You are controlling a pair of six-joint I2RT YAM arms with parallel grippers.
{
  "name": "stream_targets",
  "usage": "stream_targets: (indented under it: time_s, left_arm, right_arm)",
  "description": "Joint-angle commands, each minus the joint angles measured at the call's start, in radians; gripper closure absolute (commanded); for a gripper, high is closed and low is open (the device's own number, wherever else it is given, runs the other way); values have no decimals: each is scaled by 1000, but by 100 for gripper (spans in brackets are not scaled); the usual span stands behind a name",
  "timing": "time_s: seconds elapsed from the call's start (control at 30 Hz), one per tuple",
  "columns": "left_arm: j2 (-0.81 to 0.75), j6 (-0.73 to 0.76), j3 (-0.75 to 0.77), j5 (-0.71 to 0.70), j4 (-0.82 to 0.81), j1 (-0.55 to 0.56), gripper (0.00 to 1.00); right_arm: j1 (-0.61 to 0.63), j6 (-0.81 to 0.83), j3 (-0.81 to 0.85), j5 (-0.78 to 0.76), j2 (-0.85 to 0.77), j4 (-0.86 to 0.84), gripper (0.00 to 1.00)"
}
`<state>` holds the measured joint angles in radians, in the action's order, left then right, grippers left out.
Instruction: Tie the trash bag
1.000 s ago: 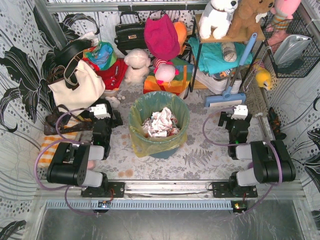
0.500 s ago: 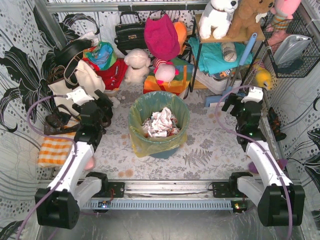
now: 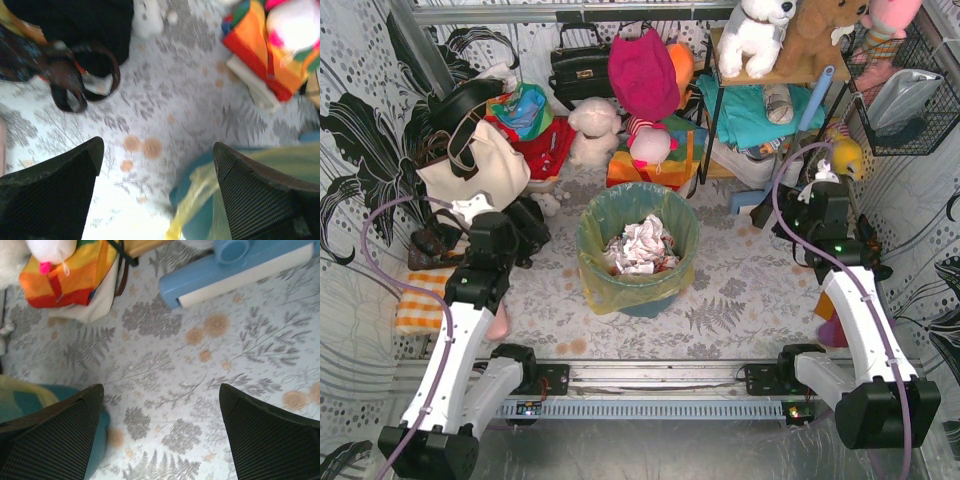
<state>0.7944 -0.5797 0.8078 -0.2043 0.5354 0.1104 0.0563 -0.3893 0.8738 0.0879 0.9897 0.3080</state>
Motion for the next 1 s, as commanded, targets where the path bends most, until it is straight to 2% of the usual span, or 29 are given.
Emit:
stream_targets:
  time_s: [0.0, 0.27, 0.67, 0.83, 0.97]
  left_arm:
    - [-44, -56, 40, 215, 141, 1, 2]
    - [-106, -154, -50, 390, 163, 2, 2]
    - [-197, -165, -74, 437, 324, 3, 1]
    - [-235, -187, -92, 480, 350, 3, 0]
    - [-274, -220, -129, 497, 347, 3, 3]
  right_arm:
    - [-3, -76, 54, 128, 11, 115, 3]
    - [-3, -122, 70, 201, -13, 150, 3]
    - [-3, -191, 90, 255, -22, 170, 3]
    - [-3, -222, 97, 283, -20, 165, 3]
    - [-3, -233, 99, 291, -22, 165, 3]
